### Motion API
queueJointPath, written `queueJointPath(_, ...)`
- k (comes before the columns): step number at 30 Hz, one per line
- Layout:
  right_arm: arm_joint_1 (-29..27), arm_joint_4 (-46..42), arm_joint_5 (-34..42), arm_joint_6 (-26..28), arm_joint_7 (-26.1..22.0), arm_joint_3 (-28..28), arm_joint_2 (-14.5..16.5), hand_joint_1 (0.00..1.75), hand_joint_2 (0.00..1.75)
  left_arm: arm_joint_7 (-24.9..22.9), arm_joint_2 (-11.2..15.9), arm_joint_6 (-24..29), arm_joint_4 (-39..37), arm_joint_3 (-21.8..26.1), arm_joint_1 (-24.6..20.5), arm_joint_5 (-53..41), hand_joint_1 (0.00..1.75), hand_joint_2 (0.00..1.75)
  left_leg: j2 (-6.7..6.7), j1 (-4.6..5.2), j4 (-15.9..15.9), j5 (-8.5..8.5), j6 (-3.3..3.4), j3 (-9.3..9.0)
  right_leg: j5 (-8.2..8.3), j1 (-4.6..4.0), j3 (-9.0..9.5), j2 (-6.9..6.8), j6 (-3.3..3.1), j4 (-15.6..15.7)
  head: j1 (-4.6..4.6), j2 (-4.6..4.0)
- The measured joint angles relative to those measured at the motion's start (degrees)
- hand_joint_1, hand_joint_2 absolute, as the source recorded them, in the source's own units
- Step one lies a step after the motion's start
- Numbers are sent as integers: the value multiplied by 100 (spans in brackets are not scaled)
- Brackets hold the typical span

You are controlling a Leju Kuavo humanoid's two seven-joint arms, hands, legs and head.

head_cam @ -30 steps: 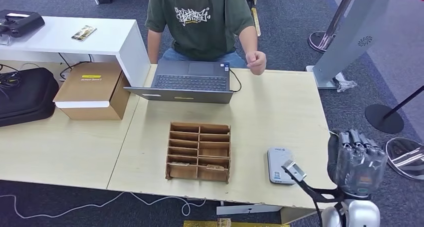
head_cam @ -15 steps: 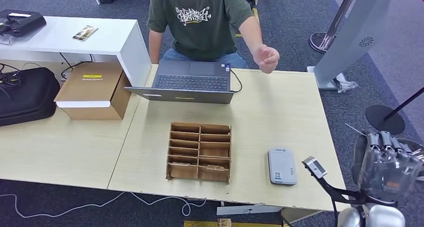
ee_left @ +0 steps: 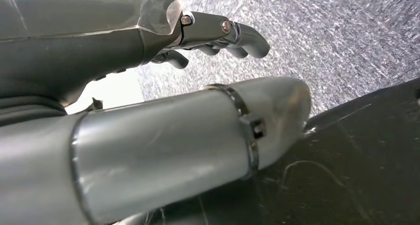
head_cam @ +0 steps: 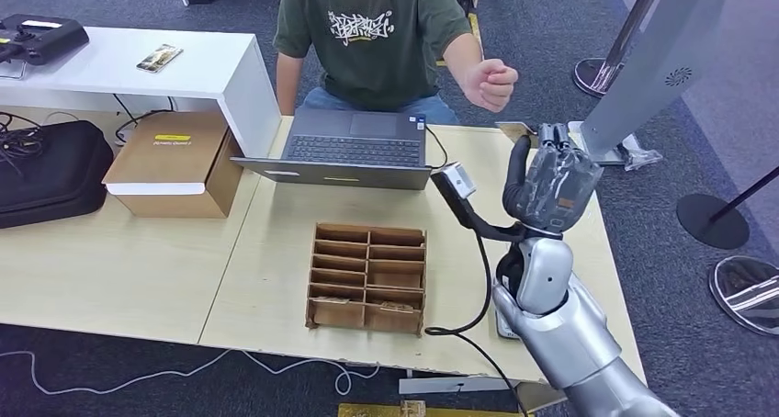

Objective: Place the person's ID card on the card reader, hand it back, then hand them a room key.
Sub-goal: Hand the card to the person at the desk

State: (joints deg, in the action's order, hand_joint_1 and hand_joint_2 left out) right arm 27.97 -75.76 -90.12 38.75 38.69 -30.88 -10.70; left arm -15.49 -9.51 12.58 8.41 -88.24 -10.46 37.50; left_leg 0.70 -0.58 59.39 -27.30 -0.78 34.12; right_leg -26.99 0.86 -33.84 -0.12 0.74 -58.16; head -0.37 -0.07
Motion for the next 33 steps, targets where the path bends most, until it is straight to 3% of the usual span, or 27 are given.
queueJointPath(10,1016,1045,1,0,-1374,-187,466,175,175,-9,-24,-8,0,0,-40,-246,0,0,-8,1,-2,-1,-5,2,1,-1,-4,7,0,2,0,0)
queueJointPath(23,1706,2112,2,1,-1609,-206,924,175,175,-9,-45,50,0,0,-47,-346,0,0,-6,1,-1,-1,-6,4,1,-1,-5,7,0,2,1,0)
queueJointPath(33,1811,2548,1,4,-1734,-199,1074,175,175,-51,-46,126,0,0,-47,-364,0,0,-6,1,-1,-1,-6,4,1,-1,-5,5,0,2,1,0)
